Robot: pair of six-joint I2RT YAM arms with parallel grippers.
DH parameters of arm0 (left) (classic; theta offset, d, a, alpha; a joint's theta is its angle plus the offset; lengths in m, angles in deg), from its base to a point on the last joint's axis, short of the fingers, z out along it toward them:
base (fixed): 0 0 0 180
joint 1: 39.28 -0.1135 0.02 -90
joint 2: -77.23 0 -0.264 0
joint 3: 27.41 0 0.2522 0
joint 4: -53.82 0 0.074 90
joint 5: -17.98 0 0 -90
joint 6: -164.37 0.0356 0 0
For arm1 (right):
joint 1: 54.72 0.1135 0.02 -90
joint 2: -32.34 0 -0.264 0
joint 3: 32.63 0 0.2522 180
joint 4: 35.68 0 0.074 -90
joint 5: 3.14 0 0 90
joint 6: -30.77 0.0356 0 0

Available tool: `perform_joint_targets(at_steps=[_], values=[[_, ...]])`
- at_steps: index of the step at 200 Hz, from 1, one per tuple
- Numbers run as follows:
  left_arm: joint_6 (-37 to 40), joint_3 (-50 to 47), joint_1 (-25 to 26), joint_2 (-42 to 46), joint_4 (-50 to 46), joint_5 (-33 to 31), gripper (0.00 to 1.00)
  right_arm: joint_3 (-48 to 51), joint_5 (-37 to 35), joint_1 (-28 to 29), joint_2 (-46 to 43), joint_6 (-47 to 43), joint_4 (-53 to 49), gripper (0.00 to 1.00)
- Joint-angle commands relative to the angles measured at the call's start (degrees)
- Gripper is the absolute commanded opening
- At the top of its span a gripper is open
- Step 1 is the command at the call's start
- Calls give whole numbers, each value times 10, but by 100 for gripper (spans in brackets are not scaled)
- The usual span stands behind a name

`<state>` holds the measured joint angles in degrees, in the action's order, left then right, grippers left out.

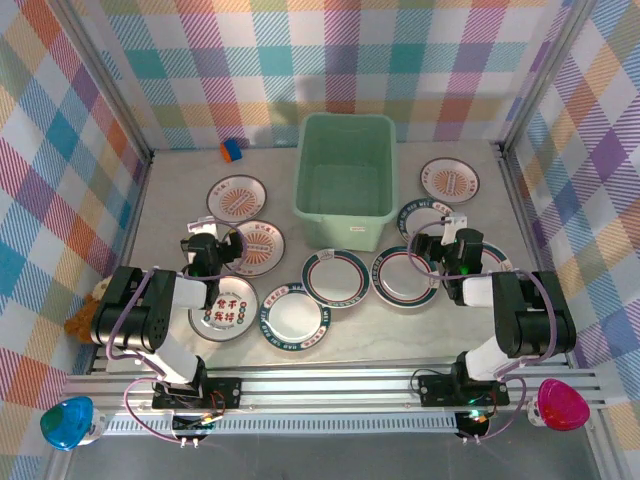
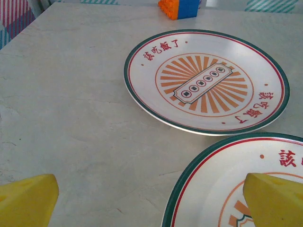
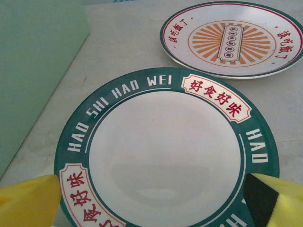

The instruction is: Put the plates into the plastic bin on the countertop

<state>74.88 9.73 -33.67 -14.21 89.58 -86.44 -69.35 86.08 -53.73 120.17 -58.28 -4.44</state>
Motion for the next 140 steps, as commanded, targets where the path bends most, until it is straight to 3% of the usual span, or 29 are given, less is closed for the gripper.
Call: perform_joint_targets(at_steps=[1,140], values=[[6,-4,2,10,9,6,100,-9,12,-5,0,-4,15,99],[1,-1,-5,10,2,22,100,-11,16,-6,1,-2,13,99]])
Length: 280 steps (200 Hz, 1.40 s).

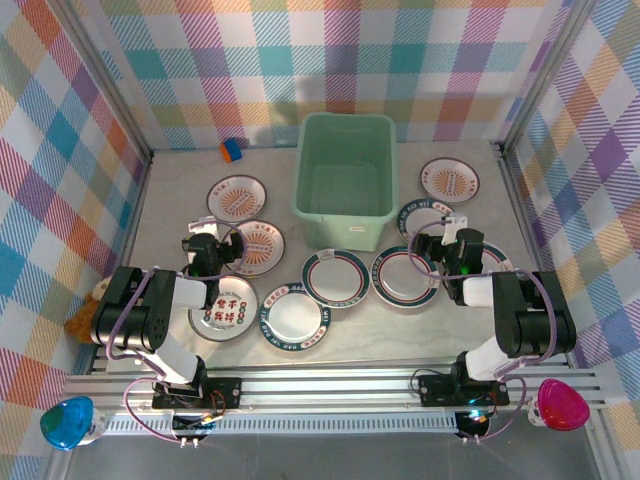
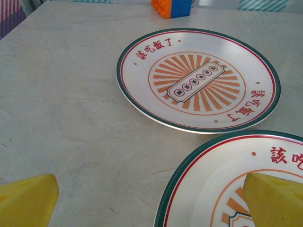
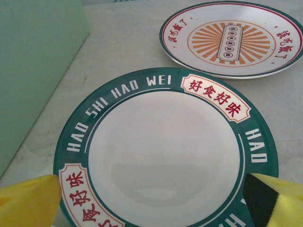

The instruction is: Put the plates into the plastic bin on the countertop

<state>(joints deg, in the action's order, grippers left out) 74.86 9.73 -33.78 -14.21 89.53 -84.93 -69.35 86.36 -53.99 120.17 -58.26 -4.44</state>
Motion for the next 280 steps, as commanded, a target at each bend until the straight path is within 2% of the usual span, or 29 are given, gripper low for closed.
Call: perform_joint_targets(at_steps=[1,40,58,76,104,116,139,156,165,176,200,232,280], values=[[1,0,-4,10,2,8,100,-11,13,-4,1,-3,13,99],[1,1,-8,16,-3,15,100,-17,-5,-4,-13,5,-8,99],[-1,20,-11,37,-54,23,100,-34,-36,-4,-51,17,-69,99],[0,46,-13,66,-126,30,100,-35,-37,-5,-91,17,-107,99],[-3,62,-13,148,-201,29,100,-48,-56,-4,-189,54,-213,99],[-11,101,-13,192,-291,34,98,-58,-26,-3,-236,64,-271,99],[-54,218,-13,223,-547,76,90,-93,40,-3,-305,79,-402,99],[-89,288,-13,215,-699,146,80,-116,93,-4,-339,87,-477,99],[-103,305,-12,213,-746,197,74,-125,127,-3,-357,88,-506,99],[-126,316,-10,215,-788,244,71,-131,160,-1,-377,94,-529,100],[-174,319,10,220,-839,305,66,-146,206,2,-408,101,-567,95],[-187,309,76,223,-859,342,65,-161,244,21,-406,113,-604,87],[-157,326,142,146,-867,392,62,-149,200,96,-402,116,-606,77]])
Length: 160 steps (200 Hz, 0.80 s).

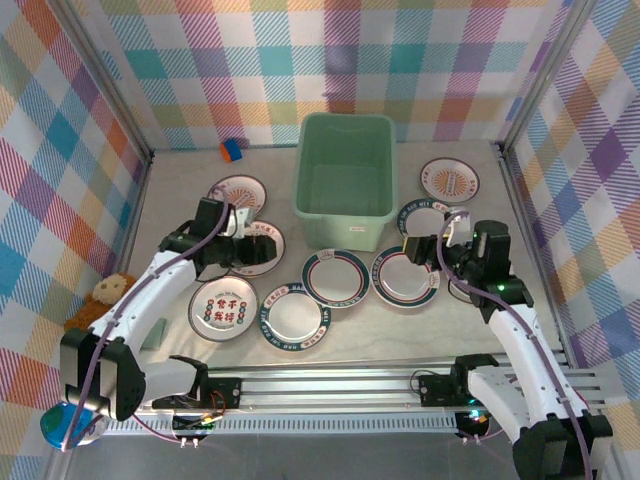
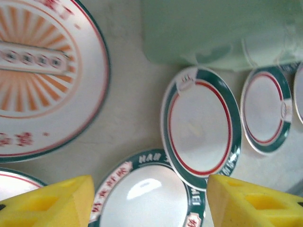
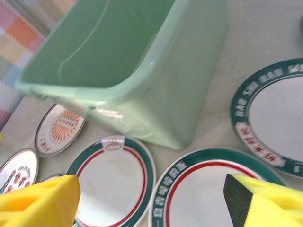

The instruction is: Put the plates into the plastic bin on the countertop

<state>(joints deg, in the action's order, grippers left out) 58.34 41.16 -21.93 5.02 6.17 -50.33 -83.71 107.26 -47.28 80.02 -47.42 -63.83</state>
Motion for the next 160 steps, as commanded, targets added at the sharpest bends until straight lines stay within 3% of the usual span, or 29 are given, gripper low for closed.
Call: perform_joint_targets(at_steps=[1,75,160], values=[[9,12,25,-48,-34,46,62,-4,-10,31,0,8,-12,77],[71,97,42,-209,-33,122,60,26,-36,79,28,40,33,69],[69,140,50,-299,1,167,62,23,-83,98,103,79,83,61]])
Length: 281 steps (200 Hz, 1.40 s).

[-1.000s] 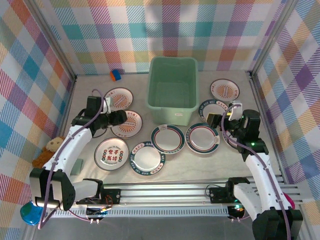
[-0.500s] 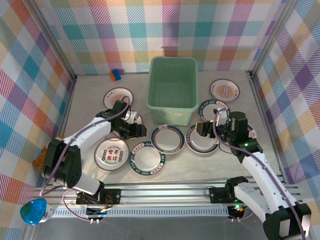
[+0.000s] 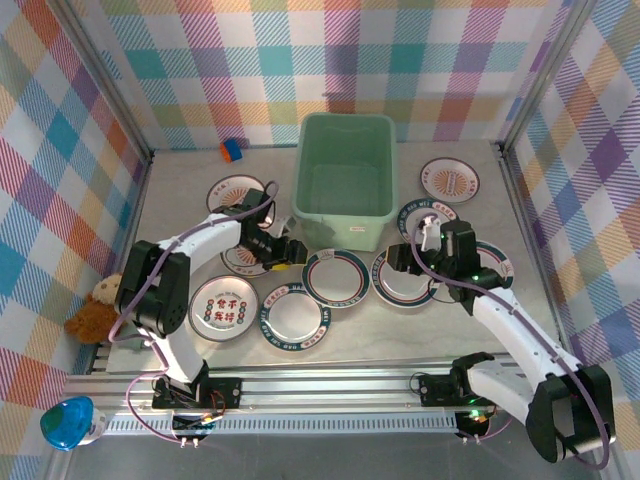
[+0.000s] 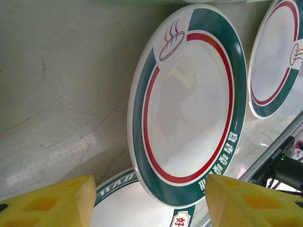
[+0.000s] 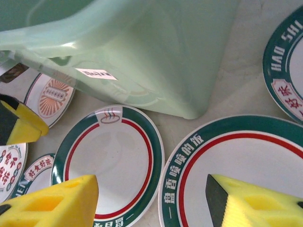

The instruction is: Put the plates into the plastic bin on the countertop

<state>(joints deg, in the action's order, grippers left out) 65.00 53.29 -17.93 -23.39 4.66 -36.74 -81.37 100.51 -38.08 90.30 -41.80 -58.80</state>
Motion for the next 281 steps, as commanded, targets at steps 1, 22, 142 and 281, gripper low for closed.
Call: perform_joint_targets(at_steps=[1,22,142,281], values=[[2,19,10,-16,16,31,62,1,-15,7,1,23,34,61],[3,24,17,-35,20,36,62,12,-22,9,-3,31,41,60],[-12,33,33,-97,34,24,57,51,-46,13,-5,45,66,56],[-21,23,34,-71,47,0,16,88,-76,13,-51,56,61,55]])
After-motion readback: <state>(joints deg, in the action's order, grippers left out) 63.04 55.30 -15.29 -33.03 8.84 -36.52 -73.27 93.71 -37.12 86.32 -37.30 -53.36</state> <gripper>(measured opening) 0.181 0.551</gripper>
